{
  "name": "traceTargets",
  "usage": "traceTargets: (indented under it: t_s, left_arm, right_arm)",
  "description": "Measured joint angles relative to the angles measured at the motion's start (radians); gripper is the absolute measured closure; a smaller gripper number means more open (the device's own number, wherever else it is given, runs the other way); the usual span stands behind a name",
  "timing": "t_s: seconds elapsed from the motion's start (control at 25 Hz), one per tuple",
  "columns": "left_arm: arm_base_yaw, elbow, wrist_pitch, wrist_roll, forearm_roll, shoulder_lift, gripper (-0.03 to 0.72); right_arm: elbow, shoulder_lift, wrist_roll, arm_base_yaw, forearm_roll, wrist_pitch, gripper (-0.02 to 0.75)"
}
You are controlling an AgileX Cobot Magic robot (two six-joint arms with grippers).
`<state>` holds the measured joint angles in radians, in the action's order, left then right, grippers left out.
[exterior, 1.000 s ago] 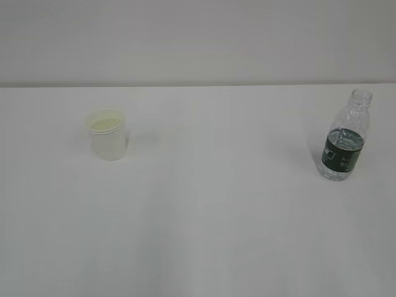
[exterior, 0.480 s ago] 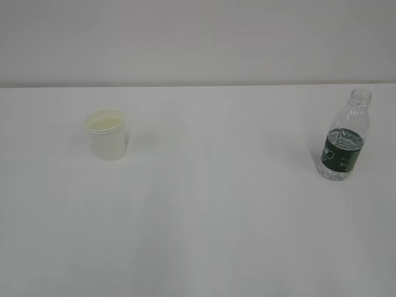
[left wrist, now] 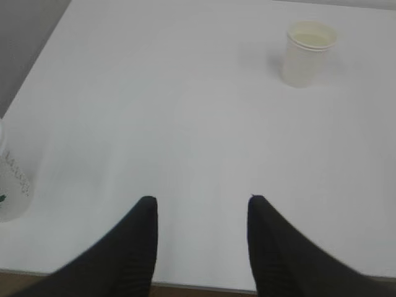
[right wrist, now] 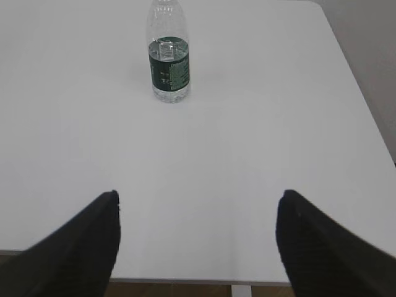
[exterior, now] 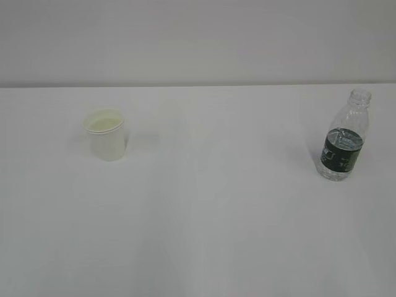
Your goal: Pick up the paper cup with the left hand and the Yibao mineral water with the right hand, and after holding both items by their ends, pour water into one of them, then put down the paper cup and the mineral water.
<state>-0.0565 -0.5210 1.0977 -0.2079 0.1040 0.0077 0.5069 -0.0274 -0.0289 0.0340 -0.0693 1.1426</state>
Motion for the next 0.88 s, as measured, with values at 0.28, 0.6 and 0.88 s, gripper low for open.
traceTargets:
  t_s: [0.28, 0.6, 0.88]
  left_arm:
    - [0.049, 0.000, 0.002, -0.002, 0.000, 0.000, 0.342]
    - [0.049, 0.000, 0.004, -0.002, 0.000, 0.000, 0.342]
    - [0.049, 0.000, 0.004, -0.002, 0.000, 0.000, 0.342]
  right_arm:
    - [0.000, 0.000, 0.000, 0.000, 0.000, 0.000, 0.147]
    - [0.000, 0.000, 0.000, 0.000, 0.000, 0.000, 0.148]
    - [0.000, 0.000, 0.000, 0.000, 0.000, 0.000, 0.147]
